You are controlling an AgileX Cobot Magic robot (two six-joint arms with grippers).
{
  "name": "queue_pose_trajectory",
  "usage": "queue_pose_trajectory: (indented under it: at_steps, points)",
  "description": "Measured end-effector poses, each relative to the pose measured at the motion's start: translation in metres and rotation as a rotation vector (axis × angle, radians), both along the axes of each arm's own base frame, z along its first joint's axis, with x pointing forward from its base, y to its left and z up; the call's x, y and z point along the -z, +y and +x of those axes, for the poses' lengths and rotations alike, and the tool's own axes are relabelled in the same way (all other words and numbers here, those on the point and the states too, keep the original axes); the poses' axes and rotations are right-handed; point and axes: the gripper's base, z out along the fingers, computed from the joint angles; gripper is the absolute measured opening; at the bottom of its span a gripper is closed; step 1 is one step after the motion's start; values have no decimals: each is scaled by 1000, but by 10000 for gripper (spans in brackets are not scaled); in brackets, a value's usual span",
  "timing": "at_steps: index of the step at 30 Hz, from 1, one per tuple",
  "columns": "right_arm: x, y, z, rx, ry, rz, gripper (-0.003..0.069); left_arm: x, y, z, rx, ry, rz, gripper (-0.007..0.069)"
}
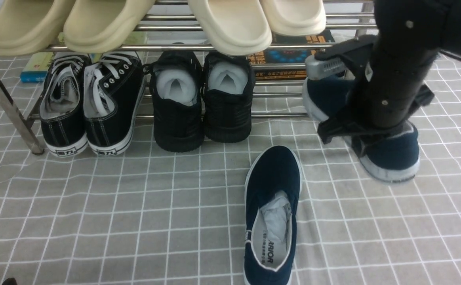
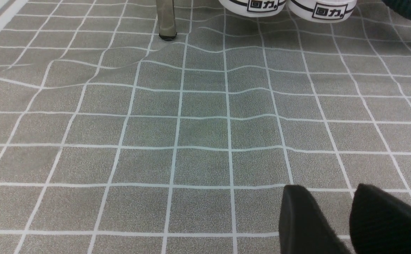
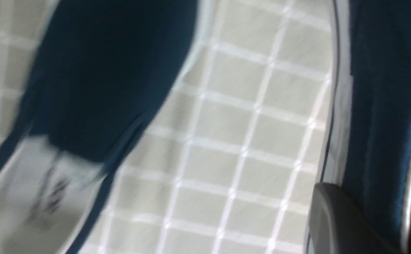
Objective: Take the shoes off the shelf with your hand from the grey coffee tablecloth.
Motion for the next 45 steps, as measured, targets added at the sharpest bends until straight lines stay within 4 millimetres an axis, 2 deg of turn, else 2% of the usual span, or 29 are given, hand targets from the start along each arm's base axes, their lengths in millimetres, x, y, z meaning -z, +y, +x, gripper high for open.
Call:
queue_pose_trajectory:
  at_steps: [1, 2, 3, 8, 15, 28, 32, 35, 37, 38, 40, 41, 42, 45]
  points:
    - [1, 2, -2, -3, 5, 3, 23, 0, 0, 0, 0, 0, 1, 240]
    - [11, 4, -17, 7, 49, -2, 23, 0, 0, 0, 0, 0, 1, 240]
    - [16, 7, -23, 7, 67, -6, 23, 0, 0, 0, 0, 0, 1, 240]
    - [40, 17, -41, 41, 111, -1, 23, 0, 0, 0, 0, 0, 1, 240]
    - [52, 18, -41, 122, 78, 32, 23, 0, 0, 0, 0, 0, 2, 240]
    - [54, 19, -39, 210, 70, 57, 28, 0, 0, 0, 0, 0, 3, 240]
    - [66, 24, -36, 282, 106, 65, 57, 0, 0, 0, 0, 0, 3, 240]
    - [79, 28, -34, 296, 145, 59, 160, 0, 0, 0, 0, 0, 3, 240]
    - [80, 30, -34, 292, 157, 66, 210, 0, 0, 0, 0, 0, 3, 240]
    - [78, 31, -36, 264, 177, 73, 288, 0, 0, 0, 0, 0, 3, 240]
    - [74, 32, -36, 237, 191, 71, 328, 0, 0, 0, 0, 0, 4, 240]
    - [66, 33, -37, 183, 209, 62, 376, 0, 0, 0, 0, 0, 4, 240]
    - [58, 33, -37, 151, 207, 60, 390, 0, 0, 0, 0, 0, 4, 240]
    - [28, 32, -36, 32, 135, 69, 385, 0, 0, 0, 0, 0, 4, 240]
